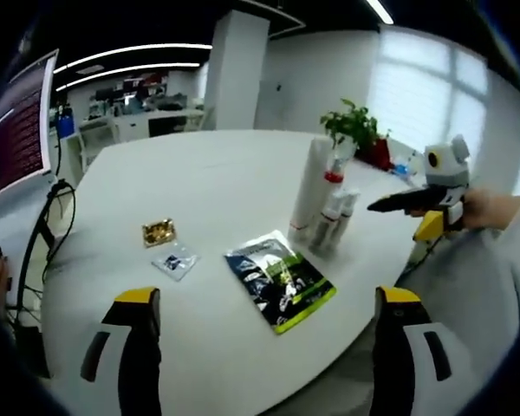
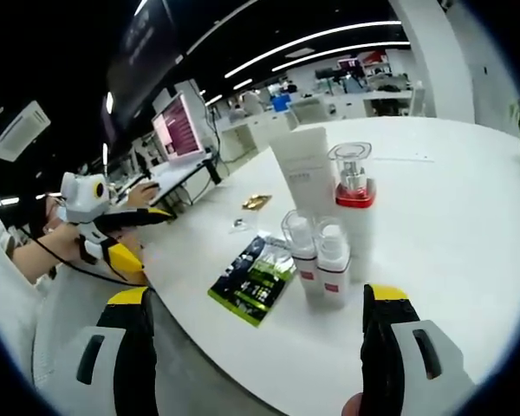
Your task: Arrange the skincare products in the storage area until every visible bottle or jar stands upright without overlapping.
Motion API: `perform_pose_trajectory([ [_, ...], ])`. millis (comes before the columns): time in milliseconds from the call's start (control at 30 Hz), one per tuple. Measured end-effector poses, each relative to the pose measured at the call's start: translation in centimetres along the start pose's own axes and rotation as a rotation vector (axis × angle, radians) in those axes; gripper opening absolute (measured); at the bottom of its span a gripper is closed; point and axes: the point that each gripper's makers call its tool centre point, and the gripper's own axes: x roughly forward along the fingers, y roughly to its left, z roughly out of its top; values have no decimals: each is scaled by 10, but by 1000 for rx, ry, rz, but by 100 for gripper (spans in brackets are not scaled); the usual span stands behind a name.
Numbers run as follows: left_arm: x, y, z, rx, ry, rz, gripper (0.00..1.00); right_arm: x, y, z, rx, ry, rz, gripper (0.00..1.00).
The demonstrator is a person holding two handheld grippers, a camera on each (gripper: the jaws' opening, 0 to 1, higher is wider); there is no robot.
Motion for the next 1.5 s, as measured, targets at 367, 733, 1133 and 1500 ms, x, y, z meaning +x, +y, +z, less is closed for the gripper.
perform_pose_trajectory([
  [367,3,8,-4,-32,21,34,99,2,1,-2,-13,15,1,100],
  [733,17,41,-12,-153,74,149,99,1,2,0,-5,1,-1,100],
  [1133,59,69,-6,-297,47,268,97,0,-2,-1,20,2,-9,100],
  [1500,92,101,-8,-321,74,385,95,-2,-7,4,111,-41,-12,100],
])
